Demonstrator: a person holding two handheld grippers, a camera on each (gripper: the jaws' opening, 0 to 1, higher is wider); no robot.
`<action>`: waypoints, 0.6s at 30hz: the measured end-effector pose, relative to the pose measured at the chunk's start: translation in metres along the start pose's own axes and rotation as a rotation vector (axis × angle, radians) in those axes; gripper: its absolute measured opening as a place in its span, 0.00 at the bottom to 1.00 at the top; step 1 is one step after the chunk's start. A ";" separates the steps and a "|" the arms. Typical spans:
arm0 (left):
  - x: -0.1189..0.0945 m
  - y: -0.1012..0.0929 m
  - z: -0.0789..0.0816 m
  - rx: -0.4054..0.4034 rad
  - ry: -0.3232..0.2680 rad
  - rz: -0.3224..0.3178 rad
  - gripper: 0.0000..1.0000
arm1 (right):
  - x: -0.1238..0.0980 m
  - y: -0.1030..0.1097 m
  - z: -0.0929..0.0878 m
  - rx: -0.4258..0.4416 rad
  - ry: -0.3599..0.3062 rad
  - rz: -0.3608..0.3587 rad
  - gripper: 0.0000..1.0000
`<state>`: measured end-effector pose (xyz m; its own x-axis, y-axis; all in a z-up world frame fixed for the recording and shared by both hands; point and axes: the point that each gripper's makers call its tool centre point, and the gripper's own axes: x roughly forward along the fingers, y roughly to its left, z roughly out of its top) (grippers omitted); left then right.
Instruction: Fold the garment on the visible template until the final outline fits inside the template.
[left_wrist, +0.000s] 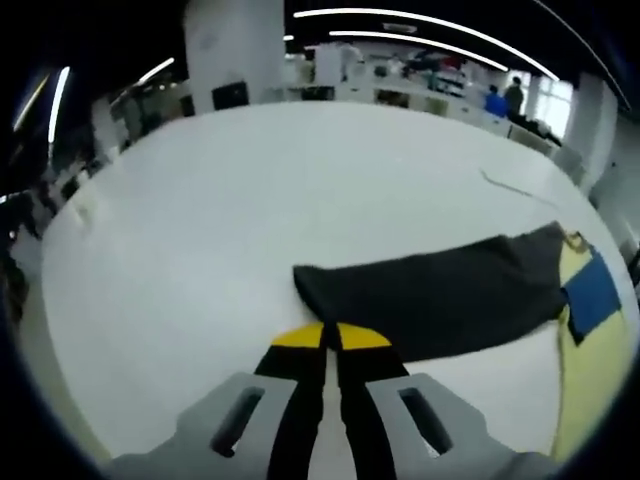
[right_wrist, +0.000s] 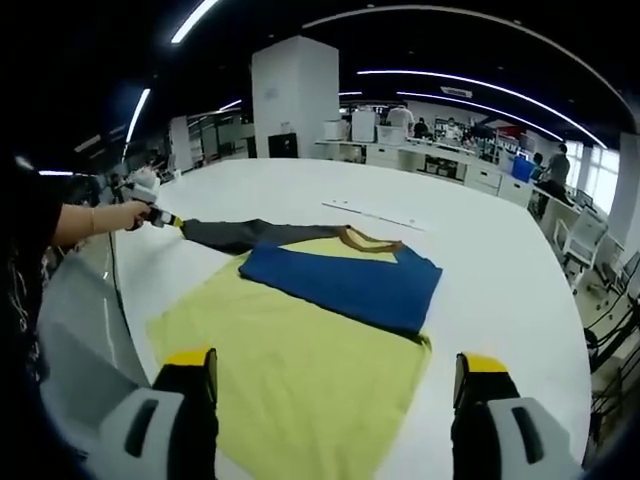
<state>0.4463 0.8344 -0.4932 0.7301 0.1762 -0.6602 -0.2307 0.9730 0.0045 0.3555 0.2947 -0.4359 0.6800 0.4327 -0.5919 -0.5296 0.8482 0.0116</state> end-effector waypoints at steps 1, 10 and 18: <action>-0.001 -0.003 0.002 0.003 -0.007 -0.005 0.00 | 0.000 0.000 -0.001 0.000 0.002 0.003 0.99; -0.013 -0.035 0.031 0.012 -0.077 -0.079 0.00 | -0.002 0.000 0.000 0.004 -0.007 0.002 0.99; -0.019 -0.077 0.054 0.046 -0.126 -0.165 0.00 | -0.003 0.001 0.003 0.020 -0.035 0.004 0.99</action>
<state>0.4849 0.7646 -0.4402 0.8311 0.0285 -0.5554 -0.0738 0.9955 -0.0594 0.3542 0.2955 -0.4316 0.6953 0.4461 -0.5635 -0.5221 0.8523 0.0305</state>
